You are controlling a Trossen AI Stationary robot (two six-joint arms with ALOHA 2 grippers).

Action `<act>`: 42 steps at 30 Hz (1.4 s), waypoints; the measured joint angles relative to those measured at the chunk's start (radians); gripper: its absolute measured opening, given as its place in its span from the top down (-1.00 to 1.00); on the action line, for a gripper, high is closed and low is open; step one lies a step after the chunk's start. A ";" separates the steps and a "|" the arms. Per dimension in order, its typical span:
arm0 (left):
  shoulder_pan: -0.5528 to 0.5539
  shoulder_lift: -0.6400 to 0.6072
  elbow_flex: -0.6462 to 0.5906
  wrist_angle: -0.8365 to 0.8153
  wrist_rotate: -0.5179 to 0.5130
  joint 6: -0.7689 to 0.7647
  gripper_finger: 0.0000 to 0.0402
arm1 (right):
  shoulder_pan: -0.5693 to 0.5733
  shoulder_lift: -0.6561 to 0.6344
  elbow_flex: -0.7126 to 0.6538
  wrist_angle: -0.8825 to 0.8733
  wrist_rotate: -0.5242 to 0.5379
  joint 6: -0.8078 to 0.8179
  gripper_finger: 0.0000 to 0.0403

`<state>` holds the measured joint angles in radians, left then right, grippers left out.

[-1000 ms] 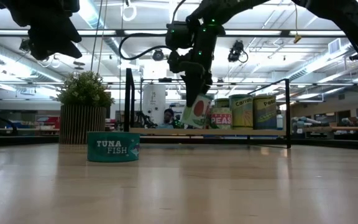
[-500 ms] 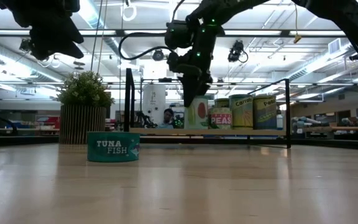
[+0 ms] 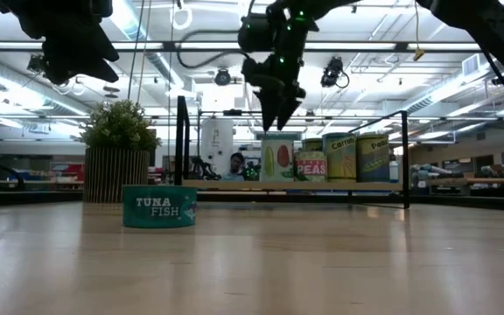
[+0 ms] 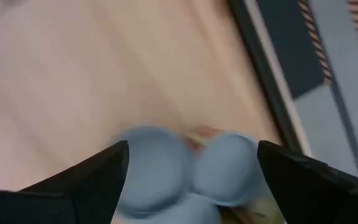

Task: Pick and place cans onto a shelf
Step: Put the mix vegetable can on the shelf

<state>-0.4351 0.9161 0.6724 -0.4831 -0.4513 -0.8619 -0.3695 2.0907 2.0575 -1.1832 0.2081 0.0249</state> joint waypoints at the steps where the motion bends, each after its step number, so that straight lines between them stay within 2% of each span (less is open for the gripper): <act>1: 0.000 0.000 0.000 0.000 -0.001 0.001 0.14 | -0.009 0.000 0.000 -0.007 0.012 0.002 -0.80; 7: 0.000 0.000 0.000 0.000 -0.001 0.005 0.14 | -0.056 0.012 0.000 -0.095 0.006 0.015 -0.80; 13: 0.000 0.000 0.000 0.000 -0.001 0.009 0.14 | -0.049 0.012 0.000 -0.112 0.000 -0.093 -0.80; 19: 0.000 0.000 0.000 0.000 -0.001 0.019 0.14 | -0.035 0.020 -0.017 -0.012 -0.085 -0.306 -0.79; 26: -0.002 0.000 0.000 0.000 0.001 0.007 0.14 | -0.048 0.017 -0.071 0.035 -0.117 -0.308 -0.73; 37: -0.001 0.000 0.000 0.000 0.003 0.013 0.14 | -0.044 0.017 -0.078 0.016 -0.124 0.025 -0.72; 42: -0.001 0.000 0.000 -0.001 0.003 0.018 0.14 | -0.034 0.018 -0.079 0.000 -0.092 0.265 -0.72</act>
<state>-0.4362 0.9165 0.6724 -0.4839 -0.4480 -0.8440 -0.4038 2.1082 1.9785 -1.1835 0.1162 0.2895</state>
